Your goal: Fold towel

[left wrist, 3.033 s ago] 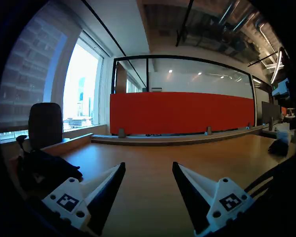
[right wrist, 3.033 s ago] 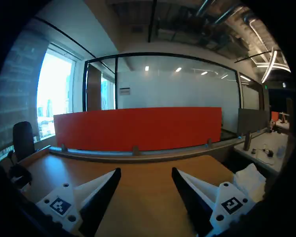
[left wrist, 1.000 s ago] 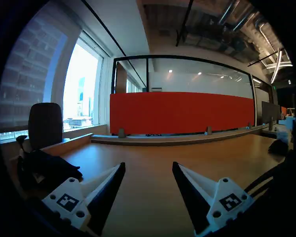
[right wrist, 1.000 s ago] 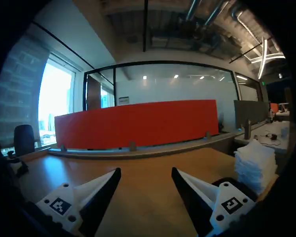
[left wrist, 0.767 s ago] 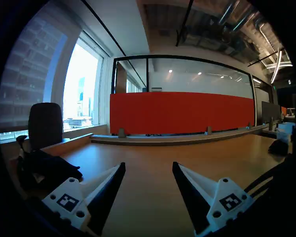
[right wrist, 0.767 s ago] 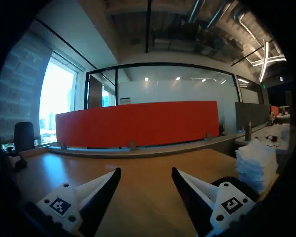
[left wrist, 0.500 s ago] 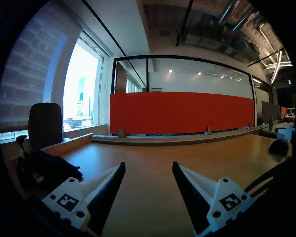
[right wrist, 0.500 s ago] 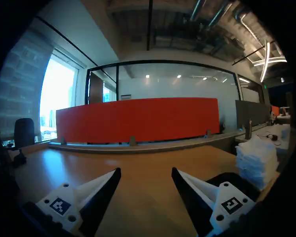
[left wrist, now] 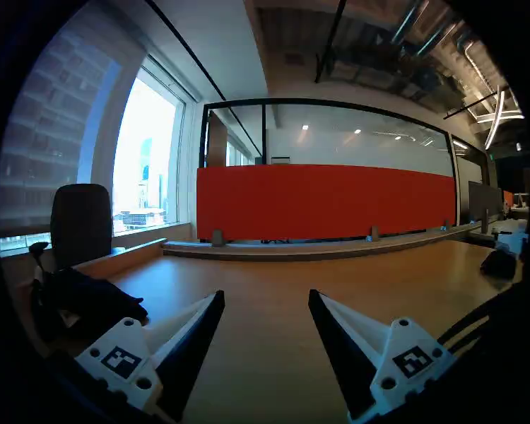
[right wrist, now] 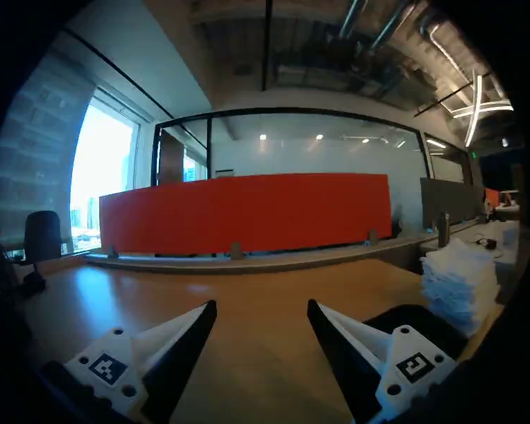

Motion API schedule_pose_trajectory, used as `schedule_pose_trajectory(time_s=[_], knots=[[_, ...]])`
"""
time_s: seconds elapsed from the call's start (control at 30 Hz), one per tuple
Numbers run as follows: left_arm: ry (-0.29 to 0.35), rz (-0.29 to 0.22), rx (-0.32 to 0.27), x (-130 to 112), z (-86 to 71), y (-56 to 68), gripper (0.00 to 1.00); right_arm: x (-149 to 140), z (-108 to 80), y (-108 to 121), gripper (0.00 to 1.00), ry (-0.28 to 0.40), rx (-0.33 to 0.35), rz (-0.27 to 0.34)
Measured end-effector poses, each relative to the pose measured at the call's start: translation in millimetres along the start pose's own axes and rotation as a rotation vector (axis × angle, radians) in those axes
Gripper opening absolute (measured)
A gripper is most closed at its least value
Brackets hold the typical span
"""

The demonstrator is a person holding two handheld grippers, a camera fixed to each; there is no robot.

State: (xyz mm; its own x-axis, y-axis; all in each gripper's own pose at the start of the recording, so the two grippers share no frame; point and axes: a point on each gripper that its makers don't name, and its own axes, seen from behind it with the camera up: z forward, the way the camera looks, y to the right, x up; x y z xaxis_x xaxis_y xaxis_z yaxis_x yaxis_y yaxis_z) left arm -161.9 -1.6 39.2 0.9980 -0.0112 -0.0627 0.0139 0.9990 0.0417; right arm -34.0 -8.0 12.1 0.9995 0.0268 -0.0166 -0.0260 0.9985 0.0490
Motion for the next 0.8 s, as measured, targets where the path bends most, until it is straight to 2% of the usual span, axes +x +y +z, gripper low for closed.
schedule_pose_trajectory(time_s=[0.6, 0.8], knots=[[0.0, 0.0, 0.0, -0.6, 0.0, 0.2, 0.88, -4.5, -0.6, -4.7, 0.99, -0.001, 0.001, -0.058], [0.0, 0.0, 0.0, -1.1, 0.1, -0.1, 0.88, -4.0, -0.2, -5.3, 0.99, -0.003, 0.003, -0.056]])
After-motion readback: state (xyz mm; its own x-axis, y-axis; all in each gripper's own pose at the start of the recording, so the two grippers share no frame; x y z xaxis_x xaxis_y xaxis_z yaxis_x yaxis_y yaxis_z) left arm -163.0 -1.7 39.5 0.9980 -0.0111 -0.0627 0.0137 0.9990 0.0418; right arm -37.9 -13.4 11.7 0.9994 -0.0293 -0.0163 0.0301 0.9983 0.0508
